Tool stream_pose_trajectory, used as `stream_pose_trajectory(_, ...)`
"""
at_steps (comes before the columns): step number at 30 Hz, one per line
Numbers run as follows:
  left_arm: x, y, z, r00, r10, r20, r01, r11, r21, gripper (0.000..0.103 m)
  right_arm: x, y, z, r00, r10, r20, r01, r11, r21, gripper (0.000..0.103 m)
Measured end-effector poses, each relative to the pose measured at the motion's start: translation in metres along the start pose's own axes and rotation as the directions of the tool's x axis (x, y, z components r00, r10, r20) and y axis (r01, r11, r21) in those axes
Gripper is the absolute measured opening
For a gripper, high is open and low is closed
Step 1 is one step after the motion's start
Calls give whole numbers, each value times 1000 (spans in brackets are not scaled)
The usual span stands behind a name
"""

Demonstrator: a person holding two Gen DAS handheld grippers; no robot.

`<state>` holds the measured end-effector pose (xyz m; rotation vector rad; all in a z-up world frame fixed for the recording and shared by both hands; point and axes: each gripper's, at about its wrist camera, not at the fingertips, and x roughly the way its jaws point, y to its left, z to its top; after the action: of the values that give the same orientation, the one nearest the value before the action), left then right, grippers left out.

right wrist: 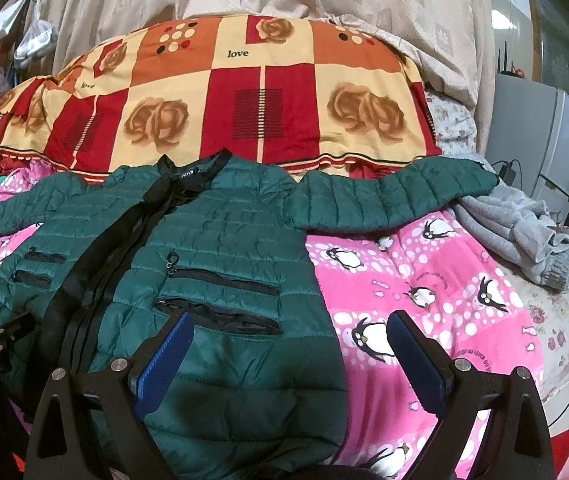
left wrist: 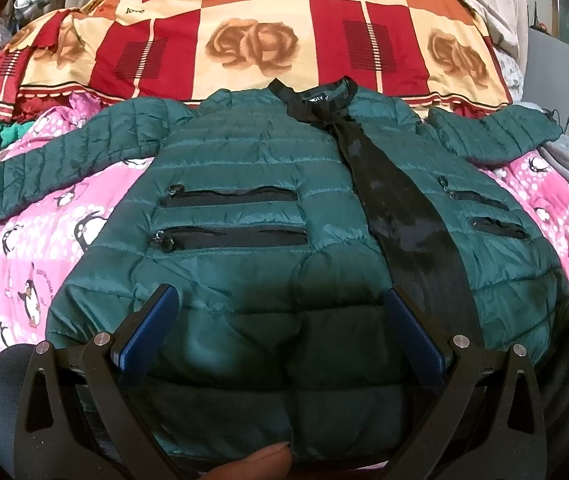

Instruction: Fold large clothes

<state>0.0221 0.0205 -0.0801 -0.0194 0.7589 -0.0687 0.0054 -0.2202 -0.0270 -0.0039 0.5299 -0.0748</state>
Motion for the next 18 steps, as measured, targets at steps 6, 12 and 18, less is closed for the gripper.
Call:
stream_pose_trajectory(6, 0, -2, 1, 1000, 3, -1, -3, 1000, 1, 103, 1, 0, -1, 1000, -22, -14, 21, 999, -39, 96)
stream_pose_trajectory(12, 0, -3, 3, 1000, 8, 0, -8, 1000, -1, 103, 1, 1, 0, 1000, -27, -16, 26, 999, -47, 96)
stream_pose_trajectory(18, 0, -3, 3, 1000, 7, 0, -7, 1000, -2, 103, 1, 0, -1, 999, -27, -20, 27, 999, -48, 96)
